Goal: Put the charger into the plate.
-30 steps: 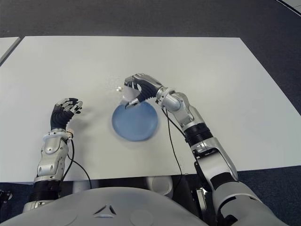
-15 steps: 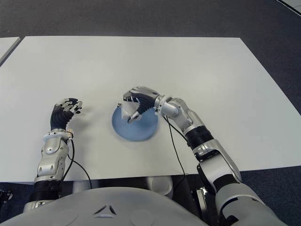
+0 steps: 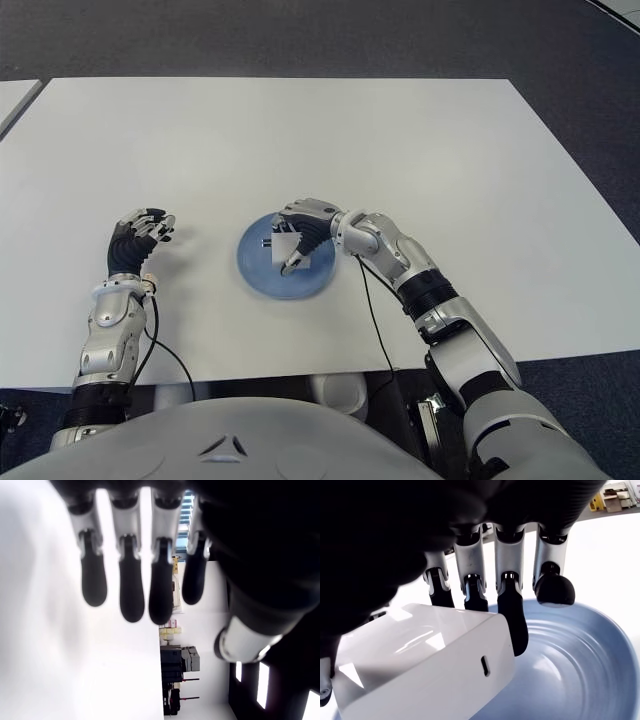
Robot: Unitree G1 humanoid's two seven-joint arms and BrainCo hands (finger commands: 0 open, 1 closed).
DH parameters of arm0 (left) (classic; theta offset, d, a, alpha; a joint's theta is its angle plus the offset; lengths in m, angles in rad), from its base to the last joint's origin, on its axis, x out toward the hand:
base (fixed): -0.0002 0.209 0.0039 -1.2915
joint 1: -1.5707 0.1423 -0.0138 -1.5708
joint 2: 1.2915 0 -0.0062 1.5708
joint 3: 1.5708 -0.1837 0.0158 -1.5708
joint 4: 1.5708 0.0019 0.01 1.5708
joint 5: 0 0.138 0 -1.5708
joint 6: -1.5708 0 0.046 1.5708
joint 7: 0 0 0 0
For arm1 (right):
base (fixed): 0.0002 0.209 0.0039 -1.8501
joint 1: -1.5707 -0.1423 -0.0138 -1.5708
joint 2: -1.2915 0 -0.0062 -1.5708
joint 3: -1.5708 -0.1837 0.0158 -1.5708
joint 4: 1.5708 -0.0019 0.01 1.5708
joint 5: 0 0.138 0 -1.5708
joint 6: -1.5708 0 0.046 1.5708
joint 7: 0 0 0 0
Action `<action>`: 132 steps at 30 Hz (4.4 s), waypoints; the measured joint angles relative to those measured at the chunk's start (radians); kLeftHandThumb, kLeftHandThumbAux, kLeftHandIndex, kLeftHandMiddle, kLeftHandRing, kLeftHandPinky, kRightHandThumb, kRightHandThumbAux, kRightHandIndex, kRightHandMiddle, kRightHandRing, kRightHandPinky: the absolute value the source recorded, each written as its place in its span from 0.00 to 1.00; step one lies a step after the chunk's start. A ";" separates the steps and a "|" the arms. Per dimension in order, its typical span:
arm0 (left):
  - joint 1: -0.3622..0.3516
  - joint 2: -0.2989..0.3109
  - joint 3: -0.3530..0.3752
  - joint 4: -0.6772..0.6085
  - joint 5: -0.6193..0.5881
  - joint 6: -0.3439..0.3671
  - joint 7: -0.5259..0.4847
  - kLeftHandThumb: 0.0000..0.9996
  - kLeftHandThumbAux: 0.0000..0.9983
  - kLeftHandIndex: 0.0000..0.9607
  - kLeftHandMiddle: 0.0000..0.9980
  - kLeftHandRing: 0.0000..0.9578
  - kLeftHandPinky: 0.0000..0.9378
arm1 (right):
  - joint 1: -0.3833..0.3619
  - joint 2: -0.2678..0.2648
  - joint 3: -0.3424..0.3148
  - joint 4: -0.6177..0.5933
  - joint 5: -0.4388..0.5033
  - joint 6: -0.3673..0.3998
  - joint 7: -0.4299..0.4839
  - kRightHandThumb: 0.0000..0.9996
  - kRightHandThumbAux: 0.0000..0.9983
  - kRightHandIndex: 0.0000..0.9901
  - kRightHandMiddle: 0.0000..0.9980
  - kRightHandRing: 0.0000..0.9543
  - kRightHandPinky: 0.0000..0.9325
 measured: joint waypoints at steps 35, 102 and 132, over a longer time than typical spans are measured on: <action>-0.006 0.005 0.001 0.025 0.008 -0.026 0.000 0.70 0.72 0.44 0.52 0.55 0.54 | -0.062 -0.040 0.038 0.017 -0.107 -0.087 -0.081 0.01 0.49 0.00 0.00 0.00 0.00; -0.063 0.006 0.007 0.158 0.008 -0.125 0.000 0.70 0.72 0.45 0.52 0.55 0.55 | -0.172 0.071 -0.283 -0.176 0.126 0.295 -0.148 0.17 0.64 0.00 0.00 0.00 0.09; -0.080 0.008 0.006 0.205 -0.001 -0.168 0.000 0.70 0.72 0.45 0.54 0.56 0.55 | 0.286 0.310 -0.497 0.014 0.379 0.043 -0.657 0.70 0.73 0.42 0.50 0.55 0.59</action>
